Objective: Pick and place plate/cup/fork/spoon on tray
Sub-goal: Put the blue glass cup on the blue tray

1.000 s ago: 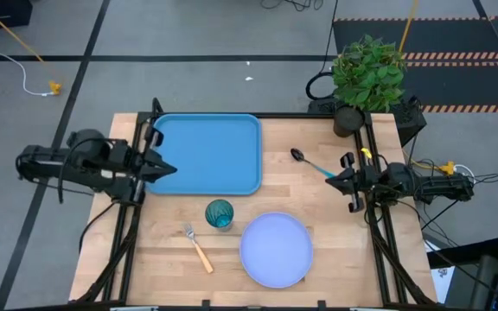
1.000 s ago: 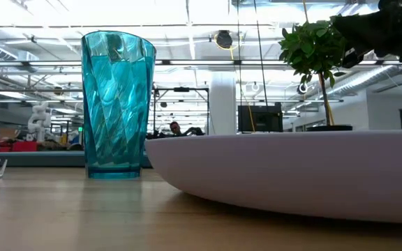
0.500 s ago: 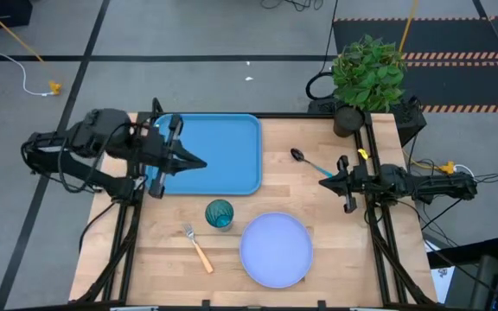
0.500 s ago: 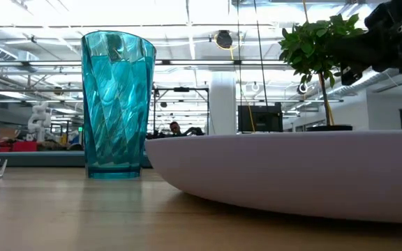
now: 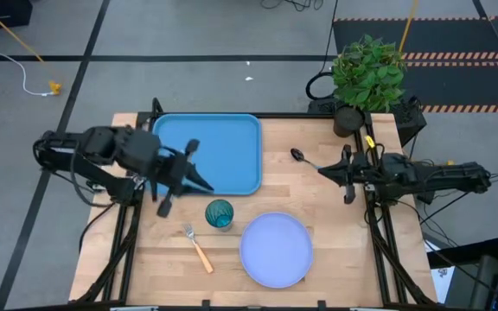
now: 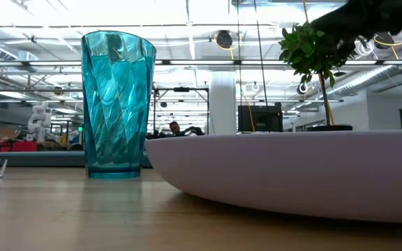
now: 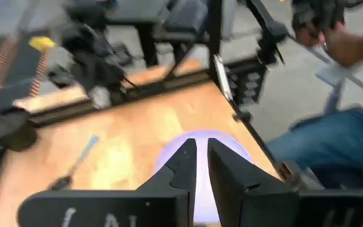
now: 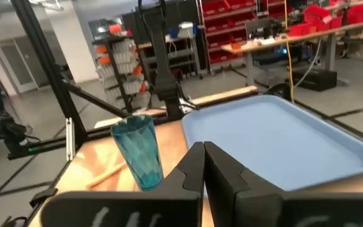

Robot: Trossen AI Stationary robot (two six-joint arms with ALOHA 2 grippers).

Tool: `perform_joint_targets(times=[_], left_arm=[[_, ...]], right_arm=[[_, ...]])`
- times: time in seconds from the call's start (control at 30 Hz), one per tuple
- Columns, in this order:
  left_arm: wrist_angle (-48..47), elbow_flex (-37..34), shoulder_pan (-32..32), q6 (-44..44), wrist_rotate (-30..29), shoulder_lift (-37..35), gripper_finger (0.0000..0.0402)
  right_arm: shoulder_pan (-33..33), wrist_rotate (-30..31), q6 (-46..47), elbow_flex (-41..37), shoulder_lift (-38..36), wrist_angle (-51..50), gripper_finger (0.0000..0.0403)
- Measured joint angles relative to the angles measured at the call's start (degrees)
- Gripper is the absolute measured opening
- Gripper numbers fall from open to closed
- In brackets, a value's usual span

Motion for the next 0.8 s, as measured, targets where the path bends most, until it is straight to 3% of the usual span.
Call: perform_joint_targets(times=[0.2, 0.4, 0.8], left_arm=[[-2.21, 0.0, -7.37, -2.97, -8.18, 4.62, 0.0057], [-5.91, 0.0, -12.94, -5.11, -10.15, 10.5, 0.0065], [-21.93, -0.02, -14.35, -15.7, -16.71, 21.1, 0.0181]], right_arm=[[0.0, 0.02, 0.75, 6.76, 8.8, 0.06, 0.0], [0.01, 0.02, -1.9, 9.92, 14.72, 0.1, 0.0], [0.02, -0.13, -3.08, 10.69, 16.73, 2.89, 0.0]])
